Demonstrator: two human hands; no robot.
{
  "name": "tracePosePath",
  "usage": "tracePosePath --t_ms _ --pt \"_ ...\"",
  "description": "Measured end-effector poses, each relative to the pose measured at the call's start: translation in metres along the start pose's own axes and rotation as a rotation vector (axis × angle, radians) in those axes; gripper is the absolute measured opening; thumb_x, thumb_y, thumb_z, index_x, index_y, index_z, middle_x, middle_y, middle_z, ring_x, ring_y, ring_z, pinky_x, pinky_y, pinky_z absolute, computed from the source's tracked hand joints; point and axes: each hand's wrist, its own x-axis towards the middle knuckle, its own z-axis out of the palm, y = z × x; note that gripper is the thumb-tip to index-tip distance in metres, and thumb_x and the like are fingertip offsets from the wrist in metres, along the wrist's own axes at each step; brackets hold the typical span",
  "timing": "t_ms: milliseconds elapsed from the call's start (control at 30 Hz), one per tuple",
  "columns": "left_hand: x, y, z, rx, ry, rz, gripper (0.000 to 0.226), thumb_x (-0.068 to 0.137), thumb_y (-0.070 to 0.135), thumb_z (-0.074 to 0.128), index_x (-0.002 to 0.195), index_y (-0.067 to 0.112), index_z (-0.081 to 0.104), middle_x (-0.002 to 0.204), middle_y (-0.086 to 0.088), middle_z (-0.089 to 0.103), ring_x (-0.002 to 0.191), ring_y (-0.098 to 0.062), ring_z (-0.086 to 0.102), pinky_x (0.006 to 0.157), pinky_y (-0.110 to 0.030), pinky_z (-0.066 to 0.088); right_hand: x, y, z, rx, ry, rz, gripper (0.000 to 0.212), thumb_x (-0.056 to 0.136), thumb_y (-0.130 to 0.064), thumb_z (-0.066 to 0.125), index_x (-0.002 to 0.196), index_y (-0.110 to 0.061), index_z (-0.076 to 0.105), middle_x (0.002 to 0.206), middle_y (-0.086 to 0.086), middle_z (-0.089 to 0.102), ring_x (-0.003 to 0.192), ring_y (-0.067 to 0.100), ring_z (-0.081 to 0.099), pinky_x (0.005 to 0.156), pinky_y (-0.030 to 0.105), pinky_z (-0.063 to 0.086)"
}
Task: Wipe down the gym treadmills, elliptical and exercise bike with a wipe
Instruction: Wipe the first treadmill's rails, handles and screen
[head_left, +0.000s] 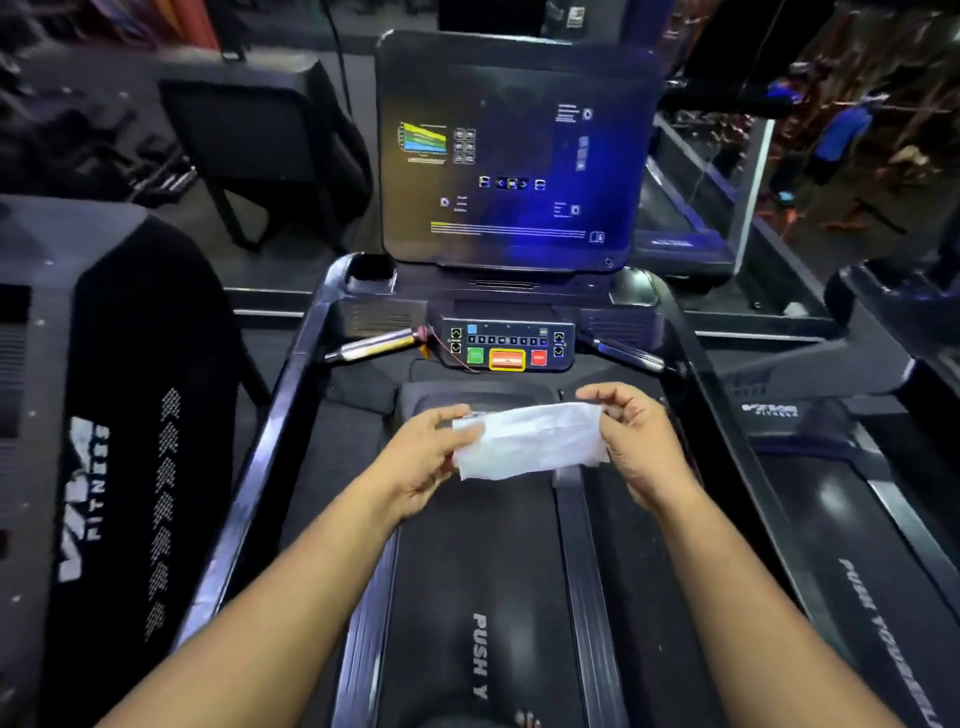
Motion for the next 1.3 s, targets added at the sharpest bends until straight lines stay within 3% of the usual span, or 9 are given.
tracePosePath --t_ms 67,133,300,467,733,867,1033,1133,1300 --pt "0.008 -0.008 0.003 0.124 0.094 0.037 0.05 0.08 0.002 0.083 0.125 0.006 0.064 0.11 -0.015 0.075 0.093 -0.025 0.072 0.085 -0.038 0.056 0.013 0.009 -0.006 0.028 -0.033 0.126 0.038 0.09 0.007 0.047 0.105 -0.018 0.071 0.095 0.022 0.073 0.075 0.025 0.068 0.067 0.039 0.054" --pt "0.01 -0.012 0.007 0.184 0.189 0.077 0.039 0.081 -0.003 0.08 0.115 0.01 0.067 0.109 -0.016 0.075 0.09 -0.022 0.073 0.078 -0.035 0.057 0.021 0.02 -0.007 0.032 -0.14 0.323 0.023 0.097 -0.01 0.052 0.113 -0.011 0.07 0.093 0.013 0.075 0.073 0.022 0.07 0.065 0.037 0.057" --pt "0.005 -0.044 0.018 0.206 0.405 0.088 0.024 0.09 -0.007 0.071 0.109 0.007 0.066 0.094 -0.009 0.073 0.068 -0.007 0.071 0.062 -0.023 0.058 0.026 0.059 0.0 0.132 -0.339 0.587 0.034 0.105 -0.037 0.053 0.104 -0.008 0.072 0.081 0.005 0.071 0.071 0.022 0.068 0.078 0.047 0.062" --pt "-0.007 -0.074 0.016 0.231 0.567 0.104 0.023 0.093 -0.002 0.069 0.114 0.006 0.068 0.096 -0.007 0.075 0.073 -0.008 0.07 0.065 -0.024 0.059 0.016 0.082 0.041 -0.06 -0.266 0.25 0.01 0.095 -0.013 0.068 0.088 -0.013 0.076 0.066 -0.004 0.07 0.059 0.01 0.06 0.056 0.023 0.051" --pt "-0.033 -0.102 0.026 -0.144 0.648 0.187 0.02 0.102 0.016 0.061 0.115 0.002 0.065 0.078 -0.003 0.069 0.064 -0.007 0.06 0.057 -0.017 0.049 -0.043 0.106 0.119 -0.382 -0.468 -0.414 0.013 0.086 -0.019 0.06 0.076 -0.016 0.069 0.082 -0.003 0.061 0.079 0.02 0.057 0.073 0.034 0.049" --pt "-0.051 -0.102 0.005 -0.363 0.724 0.18 0.03 0.096 0.001 0.066 0.124 0.005 0.058 0.102 -0.021 0.072 0.072 -0.016 0.071 0.061 -0.022 0.057 -0.06 0.113 0.134 -0.321 -0.591 -0.485 0.015 0.089 -0.022 0.059 0.079 -0.018 0.07 0.089 -0.007 0.054 0.087 0.018 0.054 0.079 0.03 0.044" --pt "-0.07 -0.115 -0.046 -0.28 0.732 0.168 0.036 0.091 -0.005 0.068 0.125 0.007 0.063 0.115 -0.021 0.072 0.095 -0.029 0.072 0.081 -0.038 0.061 -0.062 0.117 0.153 -0.197 -0.462 -0.316 0.028 0.09 -0.034 0.065 0.114 -0.022 0.072 0.11 -0.009 0.061 0.106 0.012 0.059 0.096 0.032 0.048" --pt "-0.085 -0.116 -0.076 -0.06 0.603 0.15 0.039 0.09 -0.002 0.072 0.126 0.01 0.065 0.117 -0.017 0.073 0.105 -0.03 0.072 0.09 -0.04 0.059 -0.064 0.113 0.18 -0.165 -0.671 0.087 0.055 0.09 -0.035 0.076 0.139 -0.02 0.057 0.128 -0.005 0.062 0.117 0.009 0.06 0.103 0.026 0.047" --pt "-0.113 -0.114 -0.144 0.243 0.62 0.212 0.039 0.089 0.001 0.074 0.125 0.014 0.063 0.104 -0.01 0.072 0.082 -0.008 0.07 0.072 -0.021 0.056 -0.088 0.108 0.22 0.04 -0.81 0.428 0.023 0.093 -0.01 0.071 0.111 0.004 0.066 0.093 0.011 0.073 0.08 0.017 0.07 0.065 0.028 0.056"
